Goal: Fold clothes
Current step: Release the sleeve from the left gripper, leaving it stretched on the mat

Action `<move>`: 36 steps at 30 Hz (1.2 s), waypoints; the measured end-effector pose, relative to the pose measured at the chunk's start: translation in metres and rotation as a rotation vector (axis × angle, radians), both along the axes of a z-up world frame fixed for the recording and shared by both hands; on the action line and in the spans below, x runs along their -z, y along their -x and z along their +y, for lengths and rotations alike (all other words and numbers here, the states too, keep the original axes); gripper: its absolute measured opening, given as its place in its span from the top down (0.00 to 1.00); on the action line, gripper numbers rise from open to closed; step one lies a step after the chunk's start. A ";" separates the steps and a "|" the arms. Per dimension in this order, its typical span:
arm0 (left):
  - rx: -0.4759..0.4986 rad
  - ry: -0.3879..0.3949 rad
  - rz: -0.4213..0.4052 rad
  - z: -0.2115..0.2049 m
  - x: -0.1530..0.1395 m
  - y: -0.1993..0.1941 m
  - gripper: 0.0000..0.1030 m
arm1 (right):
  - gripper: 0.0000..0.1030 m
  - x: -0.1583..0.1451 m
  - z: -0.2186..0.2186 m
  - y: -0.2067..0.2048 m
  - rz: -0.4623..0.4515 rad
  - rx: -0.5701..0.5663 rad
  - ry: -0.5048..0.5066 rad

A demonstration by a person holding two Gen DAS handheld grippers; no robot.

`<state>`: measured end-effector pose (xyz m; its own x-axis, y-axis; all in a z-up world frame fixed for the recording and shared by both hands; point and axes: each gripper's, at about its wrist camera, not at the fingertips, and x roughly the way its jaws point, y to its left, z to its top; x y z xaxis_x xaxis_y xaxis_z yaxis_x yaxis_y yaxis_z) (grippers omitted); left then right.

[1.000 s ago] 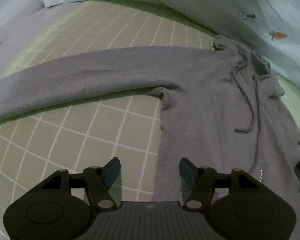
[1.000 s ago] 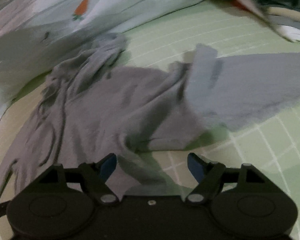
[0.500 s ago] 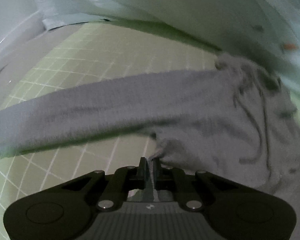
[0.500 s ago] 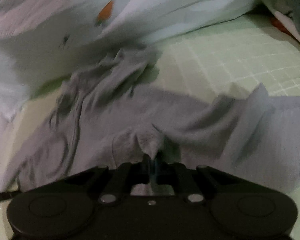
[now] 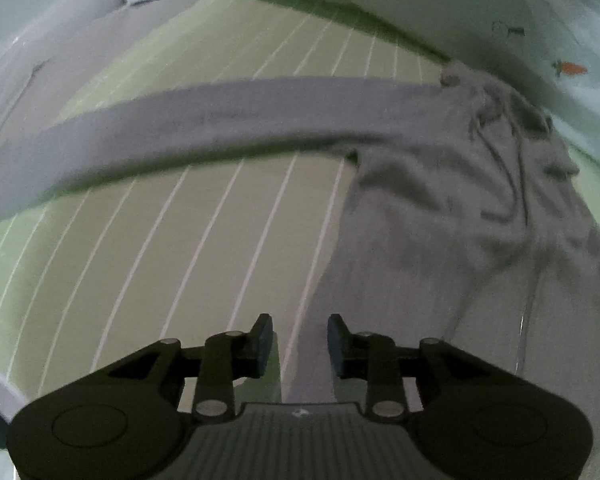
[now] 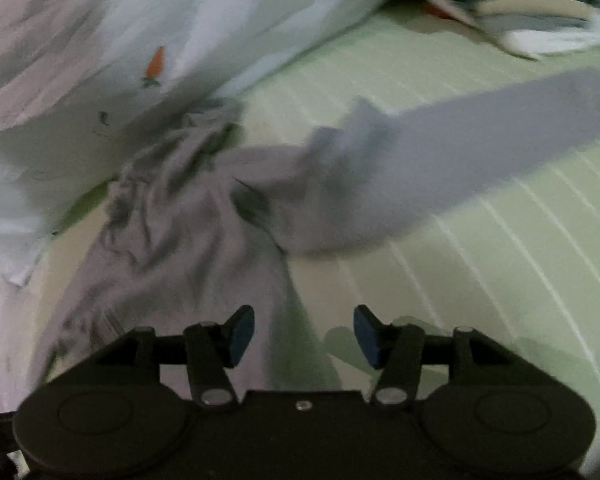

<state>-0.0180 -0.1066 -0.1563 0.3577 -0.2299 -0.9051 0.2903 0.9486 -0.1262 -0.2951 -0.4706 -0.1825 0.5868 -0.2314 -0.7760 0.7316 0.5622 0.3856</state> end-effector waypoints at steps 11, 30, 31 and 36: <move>0.083 -0.033 0.021 -0.002 0.006 0.021 0.59 | 0.56 -0.001 0.079 0.012 0.197 -0.144 0.097; 0.125 -0.104 0.011 0.003 0.009 0.033 0.36 | 0.61 0.009 0.126 -0.018 0.300 -0.301 0.135; 0.127 -0.104 0.010 0.002 0.009 0.033 0.35 | 0.68 0.009 0.126 -0.019 0.300 -0.300 0.134; 0.129 -0.109 0.004 0.002 0.011 0.033 0.32 | 0.95 0.007 0.128 -0.017 0.289 -0.310 0.132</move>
<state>-0.0513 -0.1042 -0.1669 0.3282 -0.1743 -0.9284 0.4101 0.9116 -0.0262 -0.2781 -0.3424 -0.1893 0.4075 -0.1865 -0.8939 0.5877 0.8029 0.1003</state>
